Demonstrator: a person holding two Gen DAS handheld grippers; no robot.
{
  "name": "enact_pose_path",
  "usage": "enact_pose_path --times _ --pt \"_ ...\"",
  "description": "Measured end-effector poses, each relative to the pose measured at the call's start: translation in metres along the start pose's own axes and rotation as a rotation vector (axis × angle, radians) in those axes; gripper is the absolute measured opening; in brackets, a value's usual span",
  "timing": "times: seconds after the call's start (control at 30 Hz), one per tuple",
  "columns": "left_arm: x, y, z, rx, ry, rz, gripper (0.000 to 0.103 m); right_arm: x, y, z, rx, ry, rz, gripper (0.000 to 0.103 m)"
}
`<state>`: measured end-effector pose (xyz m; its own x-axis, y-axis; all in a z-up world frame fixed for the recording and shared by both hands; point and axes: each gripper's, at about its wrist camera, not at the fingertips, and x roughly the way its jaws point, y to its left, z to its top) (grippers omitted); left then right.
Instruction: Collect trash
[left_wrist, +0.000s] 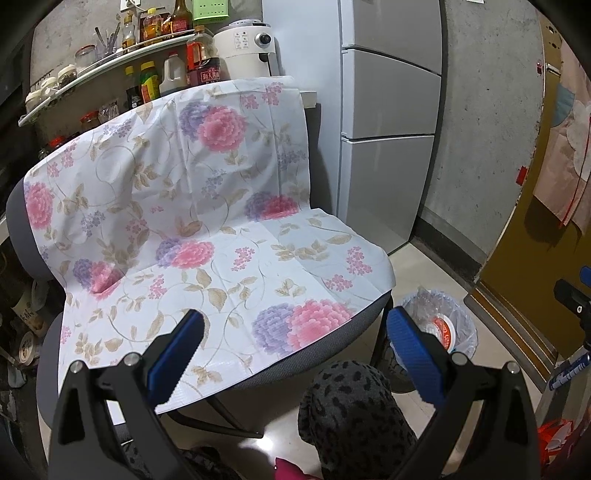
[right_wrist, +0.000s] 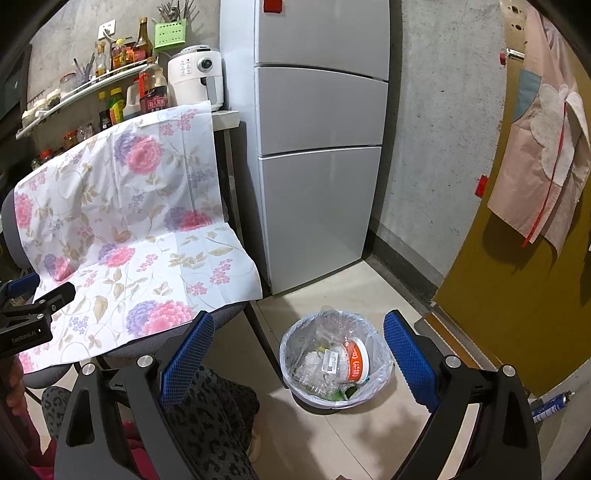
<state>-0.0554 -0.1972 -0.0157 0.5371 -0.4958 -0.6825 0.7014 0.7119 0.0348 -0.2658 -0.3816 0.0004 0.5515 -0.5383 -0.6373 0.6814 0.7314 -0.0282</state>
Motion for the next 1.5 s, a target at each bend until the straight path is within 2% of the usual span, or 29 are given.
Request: enact_pose_path --times 1.5 --pt "-0.0031 0.0042 -0.0012 -0.005 -0.001 0.015 0.097 -0.0016 0.0042 0.0003 0.002 -0.002 -0.004 0.092"
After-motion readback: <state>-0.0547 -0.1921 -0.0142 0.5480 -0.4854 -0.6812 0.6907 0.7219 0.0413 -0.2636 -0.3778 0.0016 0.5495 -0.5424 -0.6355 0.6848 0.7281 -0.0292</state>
